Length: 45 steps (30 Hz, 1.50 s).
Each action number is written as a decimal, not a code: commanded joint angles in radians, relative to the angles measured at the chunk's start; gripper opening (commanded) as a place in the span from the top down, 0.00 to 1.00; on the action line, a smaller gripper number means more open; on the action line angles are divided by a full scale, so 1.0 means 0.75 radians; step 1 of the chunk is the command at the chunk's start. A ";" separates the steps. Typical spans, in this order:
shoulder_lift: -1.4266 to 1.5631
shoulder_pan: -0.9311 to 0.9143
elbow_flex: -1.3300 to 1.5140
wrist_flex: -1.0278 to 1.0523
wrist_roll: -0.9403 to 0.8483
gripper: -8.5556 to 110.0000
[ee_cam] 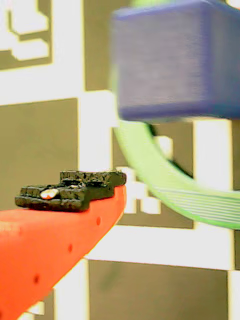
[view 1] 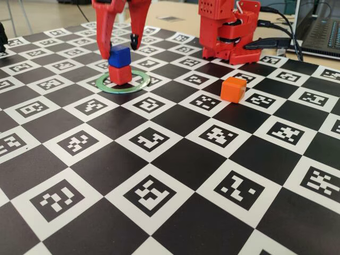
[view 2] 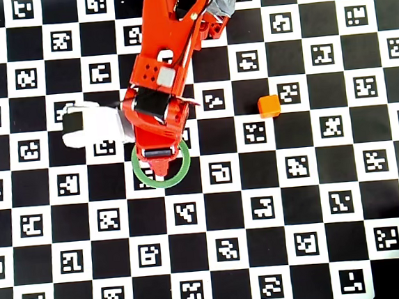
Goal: Grab the red cube then put it in the green circle then put the blue cube on top and finally the orange cube on top
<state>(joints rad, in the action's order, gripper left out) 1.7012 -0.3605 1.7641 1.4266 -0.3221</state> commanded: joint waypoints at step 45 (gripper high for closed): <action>0.415 1.293 0.188 0.112 1.321 0.55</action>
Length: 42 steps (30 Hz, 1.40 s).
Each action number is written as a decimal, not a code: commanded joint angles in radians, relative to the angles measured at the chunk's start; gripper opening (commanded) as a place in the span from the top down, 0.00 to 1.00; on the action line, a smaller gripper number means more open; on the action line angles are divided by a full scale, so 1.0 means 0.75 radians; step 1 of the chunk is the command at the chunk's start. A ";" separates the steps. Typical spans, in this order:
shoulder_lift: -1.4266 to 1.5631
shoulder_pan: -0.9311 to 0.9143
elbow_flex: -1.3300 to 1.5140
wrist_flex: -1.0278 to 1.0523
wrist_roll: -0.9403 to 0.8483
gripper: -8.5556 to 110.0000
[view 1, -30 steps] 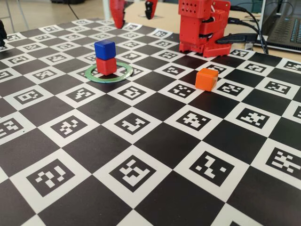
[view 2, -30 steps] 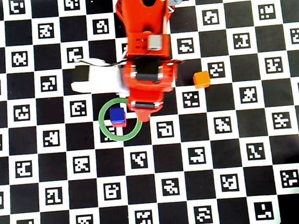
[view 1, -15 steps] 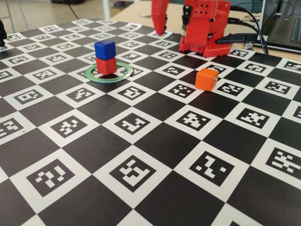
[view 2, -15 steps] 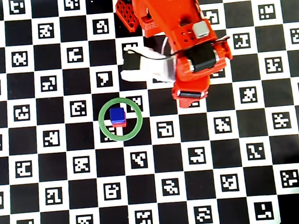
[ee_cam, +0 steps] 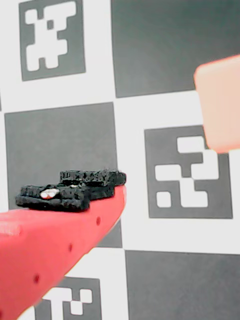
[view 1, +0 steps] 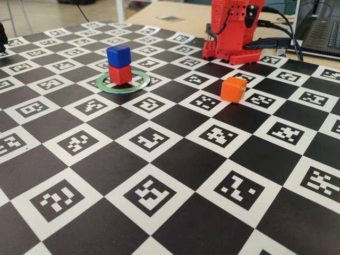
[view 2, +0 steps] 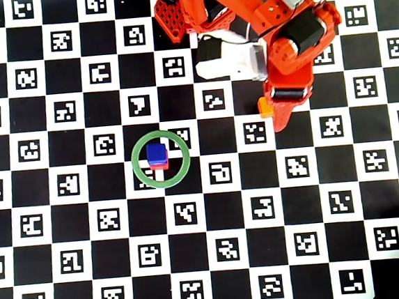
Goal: Grab the red cube then put it in the green circle then put the blue cube on top and finally the orange cube on top
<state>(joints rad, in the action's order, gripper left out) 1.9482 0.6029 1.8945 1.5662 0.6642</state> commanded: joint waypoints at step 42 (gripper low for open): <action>-0.135 0.078 0.534 -0.675 -0.110 0.53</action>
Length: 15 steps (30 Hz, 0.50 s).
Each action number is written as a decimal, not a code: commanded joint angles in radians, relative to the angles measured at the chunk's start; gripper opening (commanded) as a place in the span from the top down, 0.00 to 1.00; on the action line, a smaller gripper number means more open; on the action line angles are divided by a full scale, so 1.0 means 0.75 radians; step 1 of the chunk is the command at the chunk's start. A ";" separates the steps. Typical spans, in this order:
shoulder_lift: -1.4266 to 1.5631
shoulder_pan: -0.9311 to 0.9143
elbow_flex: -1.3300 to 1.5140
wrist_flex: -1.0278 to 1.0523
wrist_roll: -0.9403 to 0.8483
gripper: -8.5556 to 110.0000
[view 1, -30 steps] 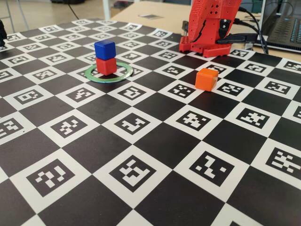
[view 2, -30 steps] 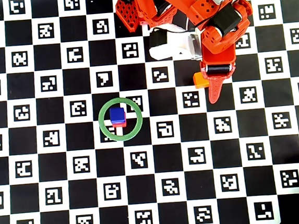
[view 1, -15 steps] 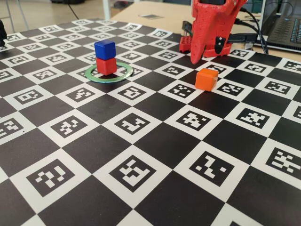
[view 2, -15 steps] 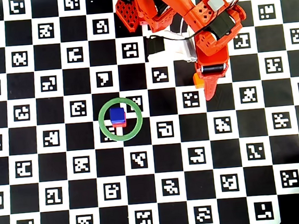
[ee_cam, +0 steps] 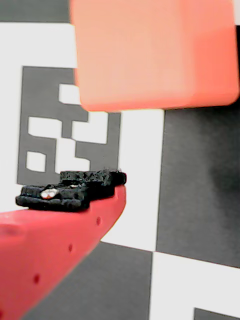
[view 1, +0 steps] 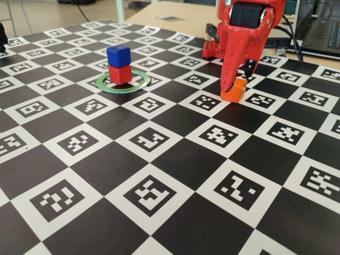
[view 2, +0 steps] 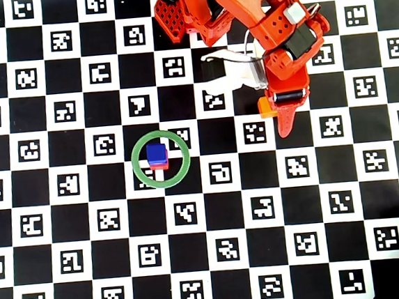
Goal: Grab the red cube then put it in the green circle then put the blue cube on top and finally the orange cube on top
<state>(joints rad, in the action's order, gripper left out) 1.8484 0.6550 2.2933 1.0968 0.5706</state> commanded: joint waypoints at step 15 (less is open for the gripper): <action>-0.094 -0.037 -0.002 -0.143 -0.004 0.53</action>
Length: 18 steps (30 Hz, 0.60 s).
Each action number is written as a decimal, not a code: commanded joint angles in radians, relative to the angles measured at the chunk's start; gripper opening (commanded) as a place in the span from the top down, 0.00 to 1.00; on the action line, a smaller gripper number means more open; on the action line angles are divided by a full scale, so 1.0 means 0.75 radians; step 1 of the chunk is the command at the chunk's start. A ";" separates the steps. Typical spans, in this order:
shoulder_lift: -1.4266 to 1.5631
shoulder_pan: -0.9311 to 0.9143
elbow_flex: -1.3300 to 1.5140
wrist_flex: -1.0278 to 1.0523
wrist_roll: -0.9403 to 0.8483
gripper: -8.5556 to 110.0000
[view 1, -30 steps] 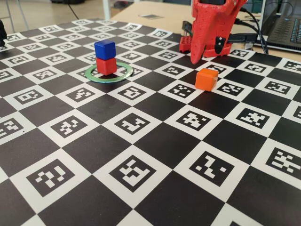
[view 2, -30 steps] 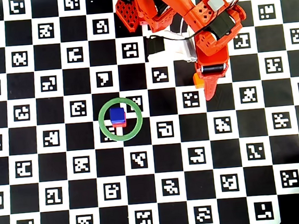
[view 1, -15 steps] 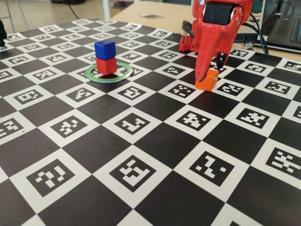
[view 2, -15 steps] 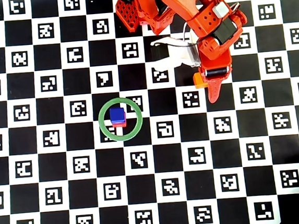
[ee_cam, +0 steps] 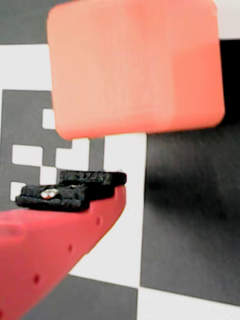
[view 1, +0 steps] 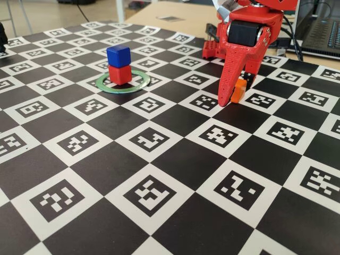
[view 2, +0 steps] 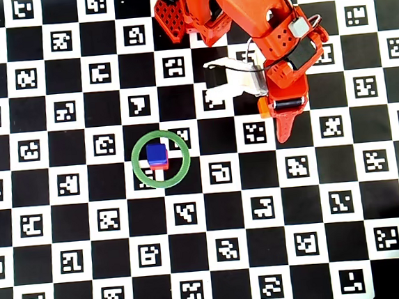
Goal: Grab the red cube then put it in the green circle then put the blue cube on top and finally the orange cube on top
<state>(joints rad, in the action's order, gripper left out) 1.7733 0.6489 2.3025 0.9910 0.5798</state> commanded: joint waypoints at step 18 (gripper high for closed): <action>0.010 -0.088 0.006 0.008 -0.125 0.54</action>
<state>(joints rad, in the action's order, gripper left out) 1.7671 0.5752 2.3132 0.9910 0.4909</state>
